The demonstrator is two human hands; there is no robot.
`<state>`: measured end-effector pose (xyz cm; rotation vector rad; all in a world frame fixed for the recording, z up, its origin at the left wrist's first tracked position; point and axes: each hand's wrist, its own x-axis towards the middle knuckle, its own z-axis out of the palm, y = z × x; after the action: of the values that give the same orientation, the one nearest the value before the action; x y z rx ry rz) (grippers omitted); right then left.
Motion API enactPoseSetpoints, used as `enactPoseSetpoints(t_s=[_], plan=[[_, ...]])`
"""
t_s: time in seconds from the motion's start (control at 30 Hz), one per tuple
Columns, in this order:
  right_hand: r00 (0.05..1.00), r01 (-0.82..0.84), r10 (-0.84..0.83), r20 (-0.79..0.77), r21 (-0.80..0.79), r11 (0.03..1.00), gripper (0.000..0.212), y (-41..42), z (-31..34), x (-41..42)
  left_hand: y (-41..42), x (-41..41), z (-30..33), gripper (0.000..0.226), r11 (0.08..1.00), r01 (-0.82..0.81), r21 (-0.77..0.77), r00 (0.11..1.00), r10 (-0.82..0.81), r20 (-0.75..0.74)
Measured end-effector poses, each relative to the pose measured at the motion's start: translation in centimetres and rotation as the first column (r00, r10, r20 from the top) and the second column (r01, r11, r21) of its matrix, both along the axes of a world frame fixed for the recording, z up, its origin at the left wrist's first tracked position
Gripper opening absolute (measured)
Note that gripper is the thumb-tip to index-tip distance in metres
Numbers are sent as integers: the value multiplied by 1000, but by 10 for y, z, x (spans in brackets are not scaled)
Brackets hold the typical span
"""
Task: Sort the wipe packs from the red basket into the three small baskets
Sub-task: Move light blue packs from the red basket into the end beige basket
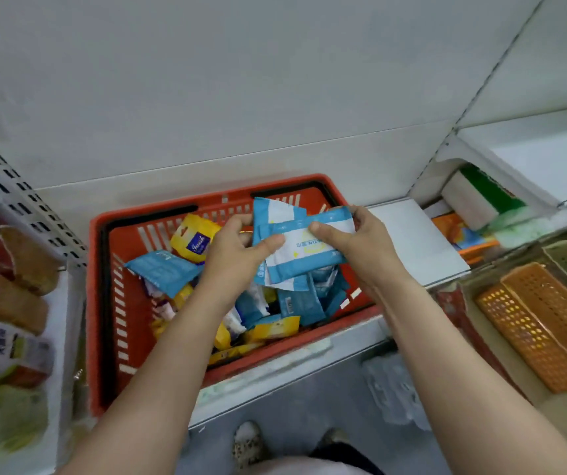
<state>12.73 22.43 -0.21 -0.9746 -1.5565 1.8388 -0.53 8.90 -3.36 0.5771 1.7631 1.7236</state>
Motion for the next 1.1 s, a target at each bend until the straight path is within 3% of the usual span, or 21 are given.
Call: enactPoseSetpoints(t_s=[0.1,0.17,0.27,0.43,0.63,0.77,0.9,1.1], plan=[[973,21,-89,-214,-302,953,32,-4,3,35,14,33,7,42,991,-120,56,992,117,47],[961,-34,-72,-266,-374,927,32,-8,-1,61,27,60,9,41,985,-147,89,989,144,31],[955,33,-133,-264,-351,936,33,-1,-5,109,50,111,10,44,989,-65,132,998,62,24],[891,311,-388,-235,-307,899,31,44,1,252,90,222,6,43,985,55,163,996,-65,62],[876,457,-476,-75,-179,871,28,65,-8,464,143,395,-9,25,966,215,141,968,-230,99],[885,459,-466,1,-175,871,19,75,-13,575,176,499,-20,22,930,352,106,923,-364,124],[874,486,-480,77,-144,862,39,99,-21,644,207,562,-26,21,905,422,55,893,-425,149],[792,610,-606,70,-143,780,30,168,-44,708,287,621,-36,30,896,443,-16,882,-433,188]])
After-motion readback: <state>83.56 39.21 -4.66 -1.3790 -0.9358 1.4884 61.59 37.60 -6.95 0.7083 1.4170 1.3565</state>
